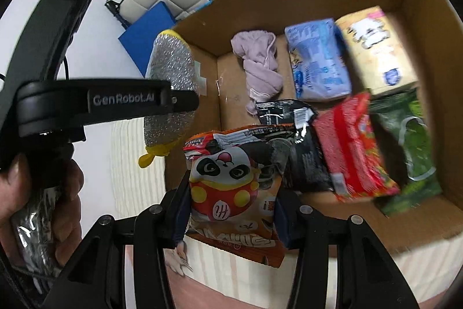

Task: Organize soft objects
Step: 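Place the sponge in the box with the left tool while the right tool places the panda bag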

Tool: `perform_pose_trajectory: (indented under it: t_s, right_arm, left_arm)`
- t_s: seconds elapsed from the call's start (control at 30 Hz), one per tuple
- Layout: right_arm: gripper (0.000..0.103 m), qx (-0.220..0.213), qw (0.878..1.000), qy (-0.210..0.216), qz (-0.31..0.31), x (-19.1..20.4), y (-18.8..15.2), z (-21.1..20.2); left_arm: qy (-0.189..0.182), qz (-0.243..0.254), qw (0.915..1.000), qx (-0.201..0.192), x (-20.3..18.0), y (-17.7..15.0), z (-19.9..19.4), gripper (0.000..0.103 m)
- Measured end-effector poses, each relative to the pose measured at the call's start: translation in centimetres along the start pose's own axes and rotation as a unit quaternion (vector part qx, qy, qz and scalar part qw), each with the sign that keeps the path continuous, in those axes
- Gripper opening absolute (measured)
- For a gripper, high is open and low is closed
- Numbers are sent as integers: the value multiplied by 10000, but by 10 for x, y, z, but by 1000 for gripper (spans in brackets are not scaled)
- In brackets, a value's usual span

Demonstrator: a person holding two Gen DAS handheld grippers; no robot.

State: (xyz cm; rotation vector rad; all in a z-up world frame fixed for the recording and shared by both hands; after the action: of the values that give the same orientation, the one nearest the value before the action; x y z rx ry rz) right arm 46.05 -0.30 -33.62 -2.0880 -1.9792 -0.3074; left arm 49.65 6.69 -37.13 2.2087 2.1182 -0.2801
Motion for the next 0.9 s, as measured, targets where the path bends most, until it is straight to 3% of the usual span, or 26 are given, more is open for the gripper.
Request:
perform_pose_trajectory:
  t_s: [0.13, 0.23, 0.3, 0.33, 0.53, 0.73, 0.8, 0.9]
  right_arm:
    - [51, 168, 9998, -18, 109, 2, 7, 28]
    - [57, 299, 9994, 16, 174, 3, 9, 45]
    - [94, 427, 9989, 52, 198, 2, 8, 52]
    - [98, 443, 9989, 1, 156, 2, 8, 53]
    - [100, 378, 9987, -349, -32, -2, 13, 53]
    - [103, 160, 9943, -1007, -321, -30, 16, 20]
    - [103, 7, 9905, -1310, -407, -40, 16, 6]
    - [103, -211, 9849, -1642, -497, -56, 14, -16]
  left_arm:
    - [97, 63, 9995, 298, 4, 9, 22, 35]
    - [104, 89, 9991, 395, 7, 14, 28, 38]
    - [21, 13, 9996, 294, 10, 18, 26, 39]
    - [-11, 9, 9997, 247, 10, 20, 25, 47]
    - [-306, 94, 9994, 152, -1, 12, 15, 83]
    - [-529, 132, 9985, -112, -12, 2, 2, 90]
    - [-643, 112, 9975, -277, -16, -5, -3, 97]
    - [-667, 146, 9960, -568, -24, -23, -12, 98]
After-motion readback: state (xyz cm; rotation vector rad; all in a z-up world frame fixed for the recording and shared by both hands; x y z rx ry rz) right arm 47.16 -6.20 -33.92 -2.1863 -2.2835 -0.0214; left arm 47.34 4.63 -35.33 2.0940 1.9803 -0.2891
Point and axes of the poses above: each gripper's, at about its wrist camera, not at the fingertips, and z roughly the way its jaws point, x to its left, y to its top, the point moved 8 cm from there along z, roughly the way its jaws point, and after that the axes turned 13 degrees about -y, right-handed, at the moved point
